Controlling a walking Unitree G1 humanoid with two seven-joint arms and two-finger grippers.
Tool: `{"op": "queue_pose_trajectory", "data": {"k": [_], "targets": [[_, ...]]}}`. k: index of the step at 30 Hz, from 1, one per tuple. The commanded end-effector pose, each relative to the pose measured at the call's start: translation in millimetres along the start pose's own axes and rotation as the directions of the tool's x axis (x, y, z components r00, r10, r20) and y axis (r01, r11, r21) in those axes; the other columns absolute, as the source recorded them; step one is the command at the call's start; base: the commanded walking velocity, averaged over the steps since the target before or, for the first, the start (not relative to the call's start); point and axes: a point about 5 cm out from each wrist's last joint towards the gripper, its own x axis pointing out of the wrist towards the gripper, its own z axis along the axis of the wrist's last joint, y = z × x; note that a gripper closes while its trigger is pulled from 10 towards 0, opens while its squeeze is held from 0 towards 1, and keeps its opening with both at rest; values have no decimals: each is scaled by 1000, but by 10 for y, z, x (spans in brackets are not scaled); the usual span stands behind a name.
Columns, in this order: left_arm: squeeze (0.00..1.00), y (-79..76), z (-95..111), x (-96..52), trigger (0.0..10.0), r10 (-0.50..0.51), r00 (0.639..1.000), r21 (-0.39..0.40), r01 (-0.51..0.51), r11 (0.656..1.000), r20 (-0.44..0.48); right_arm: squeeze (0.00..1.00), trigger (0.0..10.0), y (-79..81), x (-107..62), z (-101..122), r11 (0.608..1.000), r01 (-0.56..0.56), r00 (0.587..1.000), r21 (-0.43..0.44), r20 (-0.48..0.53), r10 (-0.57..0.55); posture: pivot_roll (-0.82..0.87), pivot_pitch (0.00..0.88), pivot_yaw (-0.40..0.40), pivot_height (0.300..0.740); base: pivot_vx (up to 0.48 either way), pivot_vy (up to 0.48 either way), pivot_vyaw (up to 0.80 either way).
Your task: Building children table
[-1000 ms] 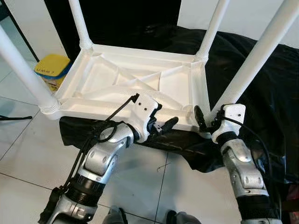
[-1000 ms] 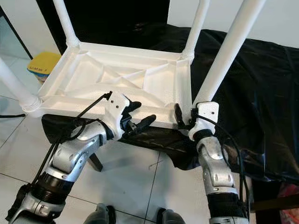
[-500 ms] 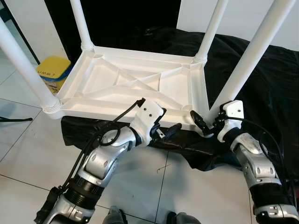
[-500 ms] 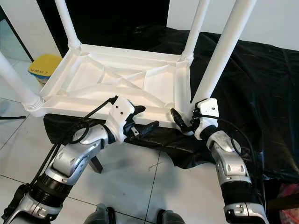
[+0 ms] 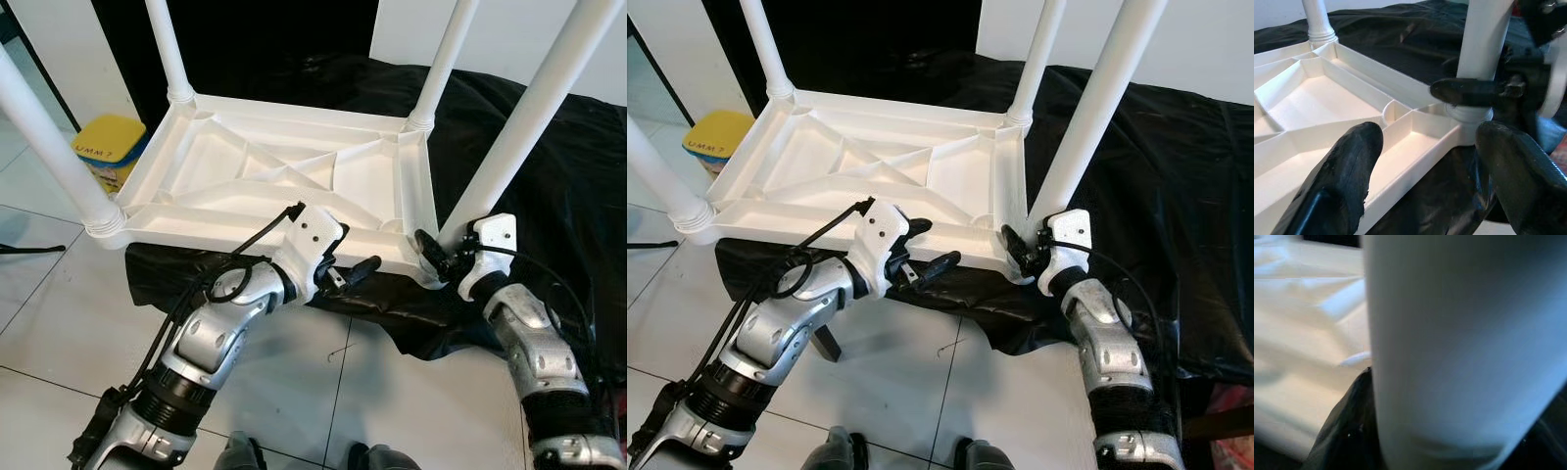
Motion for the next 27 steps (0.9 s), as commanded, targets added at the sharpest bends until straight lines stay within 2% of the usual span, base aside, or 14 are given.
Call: {"op": "queue_pose_trajectory", "data": {"k": [1,3,6,10,13,14,15,16,20,22,23,24,25,27], "targets": [[0,-106,0,12,10000,-145,989,-1,145,989,3,0,10000,7,-57,-115,997,77,995,2,-60,-77,-5,168,-77,740,0,0,0],[0,-117,-8,14,10000,-143,990,-7,143,990,3,0,10000,57,-85,-152,979,205,977,18,-65,-203,-5,168,-84,740,0,0,0],[0,-129,-12,10,10000,-144,990,-15,144,989,3,0,10000,138,-96,-191,946,321,945,42,-79,-317,-3,176,-80,740,0,0,0],[0,-127,-3,11,10000,-141,990,-18,141,990,4,0,10000,256,-57,-137,951,305,952,57,-50,-303,2,178,-80,740,0,0,0],[0,-128,2,8,10000,-141,990,-18,141,990,6,0,10000,280,-56,-111,954,293,956,59,-37,-292,1,183,-77,740,0,0,0],[0,-131,-3,-2,10000,-145,989,-19,145,989,3,890,10000,298,-70,-32,966,250,968,67,4,-251,2,179,-77,740,0,0,0],[0,-131,-3,-2,10000,-145,989,-19,145,989,3,890,10000,298,-70,-32,966,250,968,67,4,-251,2,179,-77,740,0,0,0],[0,-128,-11,-10,10000,-143,990,-26,143,989,2,1000,10000,299,-86,-1,973,219,975,72,22,-221,3,179,-64,740,0,0,0],[0,-129,-23,-17,10000,-142,990,-33,142,989,-1,1000,10000,292,-118,34,985,159,986,73,43,-162,8,170,-59,740,0,0,0],[0,-145,-30,-24,10000,-155,988,-28,154,988,-6,1000,10000,271,-161,59,995,61,996,81,59,-65,16,166,-50,740,0,0,0],[0,-157,-31,-26,10000,-165,986,-26,164,986,-7,494,10000,233,-180,60,998,-2,998,58,59,-2,15,154,-49,740,0,0,0],[0,-157,-31,-26,10000,-165,986,-26,164,986,-7,494,10000,233,-180,60,998,-2,998,58,59,-2,15,154,-49,740,0,0,0],[0,-162,-31,-24,10000,-173,985,-14,173,985,-9,0,10000,174,-186,55,997,-64,997,36,49,62,17,143,-48,740,0,0,0],[0,-164,-30,-21,10000,-178,984,-6,178,984,-11,0,10000,131,-189,53,995,-103,994,21,40,102,17,143,-48,740,0,0,0]]}}
